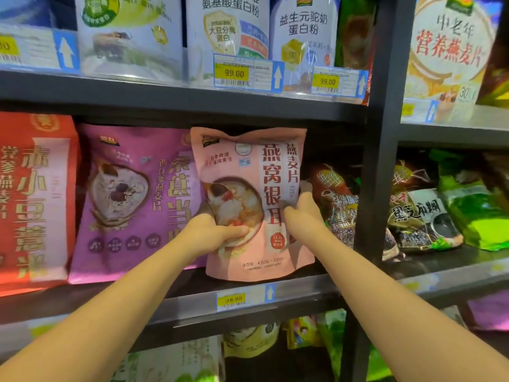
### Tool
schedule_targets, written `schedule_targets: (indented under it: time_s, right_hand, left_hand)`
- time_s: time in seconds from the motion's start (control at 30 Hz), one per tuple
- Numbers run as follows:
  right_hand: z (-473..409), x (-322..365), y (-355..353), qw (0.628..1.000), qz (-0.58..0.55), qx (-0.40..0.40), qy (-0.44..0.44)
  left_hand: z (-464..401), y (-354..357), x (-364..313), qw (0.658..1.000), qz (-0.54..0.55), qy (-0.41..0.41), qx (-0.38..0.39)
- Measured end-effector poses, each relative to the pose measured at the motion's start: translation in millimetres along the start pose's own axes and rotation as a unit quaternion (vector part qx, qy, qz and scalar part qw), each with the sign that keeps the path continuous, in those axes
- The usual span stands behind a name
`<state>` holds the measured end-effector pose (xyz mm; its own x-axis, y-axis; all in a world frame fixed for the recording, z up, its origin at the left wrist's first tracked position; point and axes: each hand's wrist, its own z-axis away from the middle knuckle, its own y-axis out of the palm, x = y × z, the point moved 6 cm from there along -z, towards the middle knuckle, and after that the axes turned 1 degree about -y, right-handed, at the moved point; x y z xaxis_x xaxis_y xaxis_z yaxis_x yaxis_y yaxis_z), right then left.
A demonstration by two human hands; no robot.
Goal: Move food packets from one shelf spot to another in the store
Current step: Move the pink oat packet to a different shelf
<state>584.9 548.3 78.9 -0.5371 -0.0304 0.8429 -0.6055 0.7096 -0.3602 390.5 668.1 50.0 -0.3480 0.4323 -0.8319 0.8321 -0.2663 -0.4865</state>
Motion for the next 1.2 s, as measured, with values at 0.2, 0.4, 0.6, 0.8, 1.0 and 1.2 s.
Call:
schedule_targets:
  time_s: [0.2,0.4,0.6,0.8,1.0,1.2]
  right_hand:
    - [8.0,-13.6,0.7,0.999,0.038,-0.003,-0.008]
    - [11.9,-8.9,-3.8,0.999,0.041,0.011,-0.005]
    - [12.2,-2.8,-13.1,0.998,0.051,0.033,-0.016]
    - [20.7,-1.3,-12.7,0.989,0.131,0.068,-0.02]
    - [57.2,-1.9,-16.3,0.961,0.249,0.087,-0.082]
    - [114.4,24.8,-35.8,0.937,0.27,0.116,-0.191]
  left_hand:
    - [7.6,10.6,4.1,0.998,-0.069,0.001,-0.002]
    - [19.5,10.9,-1.2,0.999,-0.045,-0.009,-0.004]
    - [44.9,-10.0,-21.4,0.997,-0.062,0.01,0.037]
    - [79.3,-33.9,-38.9,0.964,-0.267,-0.005,-0.008]
    - [114.4,-40.6,-40.3,0.94,-0.339,-0.016,-0.011]
    - [159.5,-52.9,-49.6,0.927,-0.375,0.005,-0.015]
